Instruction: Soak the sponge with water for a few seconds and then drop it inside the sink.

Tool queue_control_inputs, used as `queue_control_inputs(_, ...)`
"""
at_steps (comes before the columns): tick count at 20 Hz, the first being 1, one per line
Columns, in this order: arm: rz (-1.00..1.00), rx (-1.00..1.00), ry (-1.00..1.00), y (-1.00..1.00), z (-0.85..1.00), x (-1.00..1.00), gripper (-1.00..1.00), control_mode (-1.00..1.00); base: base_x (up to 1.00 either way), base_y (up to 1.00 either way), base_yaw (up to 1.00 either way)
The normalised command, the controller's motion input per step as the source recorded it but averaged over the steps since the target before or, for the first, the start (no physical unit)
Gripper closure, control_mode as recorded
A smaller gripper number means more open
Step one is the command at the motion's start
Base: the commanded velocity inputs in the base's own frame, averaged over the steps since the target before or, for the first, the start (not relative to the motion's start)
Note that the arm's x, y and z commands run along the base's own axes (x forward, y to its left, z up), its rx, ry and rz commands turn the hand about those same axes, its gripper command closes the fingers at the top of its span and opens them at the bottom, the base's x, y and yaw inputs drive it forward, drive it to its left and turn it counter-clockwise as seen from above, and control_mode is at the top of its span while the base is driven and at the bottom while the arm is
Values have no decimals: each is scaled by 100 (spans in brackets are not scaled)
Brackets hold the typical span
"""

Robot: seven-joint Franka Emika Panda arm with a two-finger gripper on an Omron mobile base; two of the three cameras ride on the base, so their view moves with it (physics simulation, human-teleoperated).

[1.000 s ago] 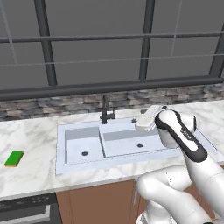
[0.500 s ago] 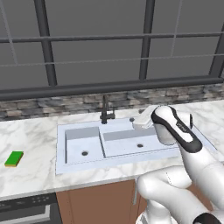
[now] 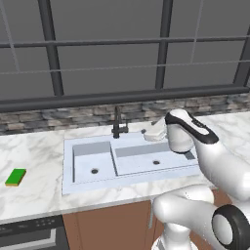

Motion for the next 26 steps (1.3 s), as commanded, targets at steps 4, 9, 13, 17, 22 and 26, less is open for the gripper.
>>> queue_control_inputs(4, 0, 4, 0, 0, -37, 36, -100, -100, 0, 0, 0)
queue_control_inputs(9, 0, 4, 0, 0, -28, 35, -100, -100, 0, 0, 0)
queue_control_inputs(13, 0, 3, 0, 0, -11, 32, -100, -100, 0, 0, 0)
queue_control_inputs(17, 0, 4, 0, 0, 0, 20, -100, -100, 0, 0, 0)
queue_control_inputs(22, 0, 5, 0, 3, 0, 17, -100, -100, 0, 0, 0)
queue_control_inputs(26, 0, 4, 0, 0, 0, 23, -100, -100, 0, 0, 0)
